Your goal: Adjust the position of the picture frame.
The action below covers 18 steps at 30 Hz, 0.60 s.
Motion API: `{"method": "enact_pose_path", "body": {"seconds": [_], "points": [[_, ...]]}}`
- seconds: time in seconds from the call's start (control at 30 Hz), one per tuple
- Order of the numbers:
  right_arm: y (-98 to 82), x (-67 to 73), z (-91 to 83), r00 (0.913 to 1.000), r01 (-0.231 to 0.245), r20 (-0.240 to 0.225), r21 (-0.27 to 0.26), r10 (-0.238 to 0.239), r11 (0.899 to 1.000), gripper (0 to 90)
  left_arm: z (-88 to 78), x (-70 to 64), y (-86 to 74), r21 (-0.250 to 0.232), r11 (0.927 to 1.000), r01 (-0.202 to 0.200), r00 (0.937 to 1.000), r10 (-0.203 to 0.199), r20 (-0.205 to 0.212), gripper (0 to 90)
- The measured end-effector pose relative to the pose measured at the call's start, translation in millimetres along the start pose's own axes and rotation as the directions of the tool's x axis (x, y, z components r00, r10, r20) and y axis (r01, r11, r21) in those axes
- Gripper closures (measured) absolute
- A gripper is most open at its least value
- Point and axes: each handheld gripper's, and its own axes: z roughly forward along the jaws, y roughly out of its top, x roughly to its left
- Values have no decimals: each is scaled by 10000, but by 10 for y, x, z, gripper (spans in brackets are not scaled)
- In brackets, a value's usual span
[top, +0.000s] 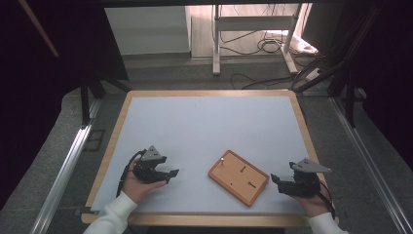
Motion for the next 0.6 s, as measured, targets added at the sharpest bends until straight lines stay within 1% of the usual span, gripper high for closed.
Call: {"method": "enact_pose_path", "body": {"seconds": [0.2,0.3,0.4,0.43,0.47,0.53,0.57,0.6], "points": [[-9,-6,-13,9999,-109,17,18,109,9999,171,9,-11,34,-76,9999,149,9999,-149,30,270],[-5,-8,-3,10000,-78,21,4,78,10000,171,23,-40,59,-57,10000,57,10000,-57,-15,269],[9,2,22,9999,-53,-85,48,53,10000,171,68,-157,152,-131,9996,-243,9996,244,135,269],[9,2,22,9999,-53,-85,48,53,10000,171,68,-157,152,-131,9996,-243,9996,244,135,270],[11,8,34,9999,-2,-133,95,4,10000,171,120,-231,202,-83,9992,-398,9988,400,295,270],[9,9,43,9999,7,-159,135,-5,9999,171,196,-300,257,6,9984,-566,9974,565,457,270],[8,7,42,9999,3,-163,127,-1,9999,171,196,-300,257,6,9984,-566,9974,565,457,270],[10,4,37,9999,-16,-162,112,18,9999,171,280,-366,322,89,9975,-698,9957,691,612,271]]}}
